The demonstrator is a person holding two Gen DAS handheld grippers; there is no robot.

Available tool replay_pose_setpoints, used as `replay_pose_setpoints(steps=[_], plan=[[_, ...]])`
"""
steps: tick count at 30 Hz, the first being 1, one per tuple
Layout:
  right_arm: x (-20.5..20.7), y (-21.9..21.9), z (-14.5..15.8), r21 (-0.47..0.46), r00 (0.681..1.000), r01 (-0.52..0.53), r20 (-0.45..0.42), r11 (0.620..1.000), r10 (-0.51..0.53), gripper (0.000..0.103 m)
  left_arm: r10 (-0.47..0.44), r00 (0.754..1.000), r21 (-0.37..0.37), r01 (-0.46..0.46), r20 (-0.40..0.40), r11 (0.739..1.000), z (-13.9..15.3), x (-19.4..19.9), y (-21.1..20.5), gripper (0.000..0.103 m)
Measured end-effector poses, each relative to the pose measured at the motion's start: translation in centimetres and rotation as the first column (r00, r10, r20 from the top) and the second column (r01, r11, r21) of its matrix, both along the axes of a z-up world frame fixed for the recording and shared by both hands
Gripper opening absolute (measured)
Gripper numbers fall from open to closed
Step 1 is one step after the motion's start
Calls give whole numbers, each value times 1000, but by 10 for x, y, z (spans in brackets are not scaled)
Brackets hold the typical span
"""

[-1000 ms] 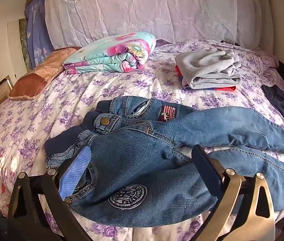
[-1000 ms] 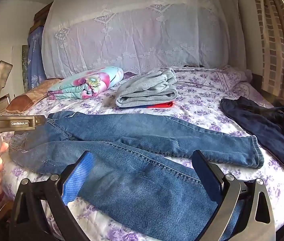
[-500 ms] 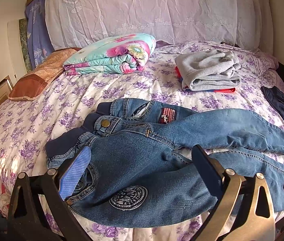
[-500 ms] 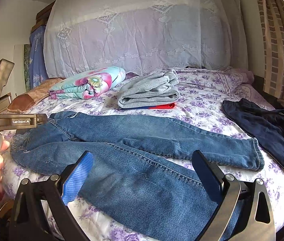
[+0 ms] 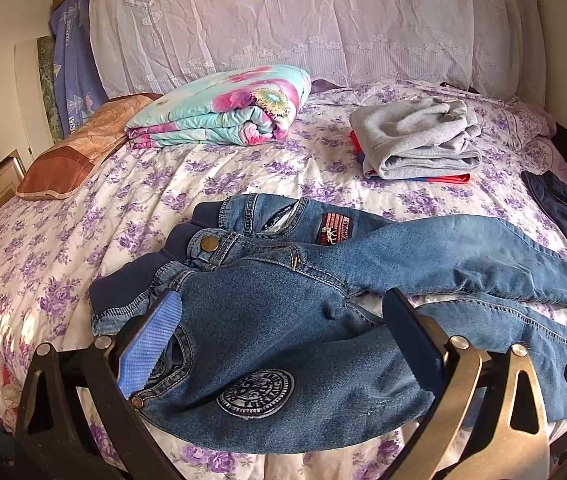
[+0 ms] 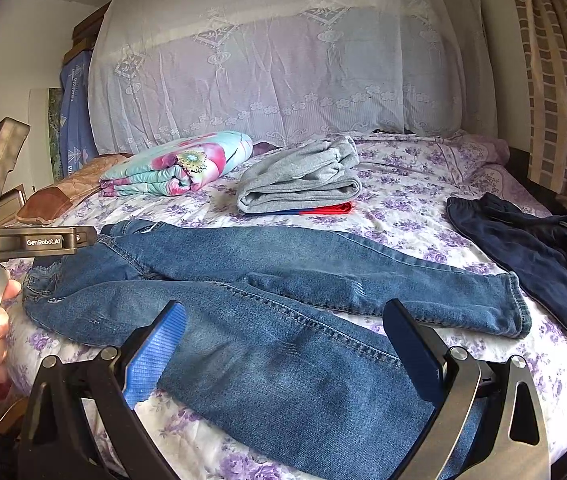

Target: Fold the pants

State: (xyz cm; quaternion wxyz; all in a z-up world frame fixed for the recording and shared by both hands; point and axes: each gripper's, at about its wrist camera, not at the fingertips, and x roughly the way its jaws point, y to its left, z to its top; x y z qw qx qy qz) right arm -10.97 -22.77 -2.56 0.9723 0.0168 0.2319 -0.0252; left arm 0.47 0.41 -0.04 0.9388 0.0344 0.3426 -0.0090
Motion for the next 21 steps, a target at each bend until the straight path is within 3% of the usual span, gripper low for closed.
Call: replay_pose_setpoints(steps=[16,21], plan=[[2,0,0,0,1000,-6,-5,1000,6,100,-4,1000,5,4,-2,1000,-3,1,0,98],[8,-31,8,39,999,17,-43,999,-16,100,-39,998,-48,36,-56,998,7,25,28,98]])
